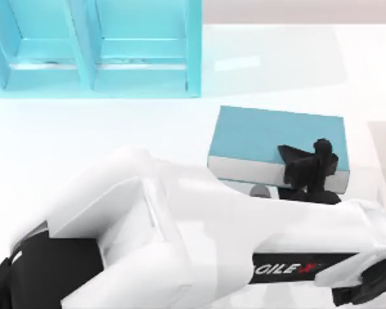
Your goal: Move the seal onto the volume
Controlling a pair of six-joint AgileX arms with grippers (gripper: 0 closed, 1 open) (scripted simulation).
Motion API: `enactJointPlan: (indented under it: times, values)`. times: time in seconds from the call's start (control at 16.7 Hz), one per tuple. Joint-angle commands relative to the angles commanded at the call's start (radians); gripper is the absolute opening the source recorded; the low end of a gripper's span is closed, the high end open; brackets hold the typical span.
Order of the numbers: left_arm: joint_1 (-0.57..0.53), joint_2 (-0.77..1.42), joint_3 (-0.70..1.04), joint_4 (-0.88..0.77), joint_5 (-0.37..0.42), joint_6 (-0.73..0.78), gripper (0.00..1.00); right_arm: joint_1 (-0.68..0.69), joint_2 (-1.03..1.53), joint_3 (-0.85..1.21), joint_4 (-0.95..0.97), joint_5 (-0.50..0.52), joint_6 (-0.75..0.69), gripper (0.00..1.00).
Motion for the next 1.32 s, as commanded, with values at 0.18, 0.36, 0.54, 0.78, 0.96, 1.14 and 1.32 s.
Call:
enactJointPlan:
  times: [0.18, 0.36, 0.54, 0.78, 0.96, 1.14, 1.32]
  values:
    - [0.005, 0.002, -0.007, 0.008, 0.004, 0.004, 0.00, 0.000, 0.000, 0.000, 0.000, 0.000, 0.000, 1.00]
    - [0.006, 0.021, -0.025, 0.052, 0.006, 0.004, 0.00, 0.000, 0.000, 0.000, 0.000, 0.000, 0.000, 1.00]
    - [0.005, 0.044, -0.048, 0.096, 0.005, 0.006, 0.00, 0.000, 0.000, 0.000, 0.000, 0.000, 0.000, 1.00]
    - [0.005, 0.047, -0.050, 0.100, 0.005, 0.007, 0.00, 0.000, 0.000, 0.000, 0.000, 0.000, 0.000, 1.00]
    - [0.005, 0.047, -0.050, 0.100, 0.005, 0.007, 0.23, 0.000, 0.000, 0.000, 0.000, 0.000, 0.000, 1.00]
    - [0.005, 0.047, -0.050, 0.100, 0.005, 0.007, 0.45, 0.000, 0.000, 0.000, 0.000, 0.000, 0.000, 1.00]
    - [0.005, 0.047, -0.050, 0.100, 0.005, 0.007, 0.68, 0.000, 0.000, 0.000, 0.000, 0.000, 0.000, 1.00]
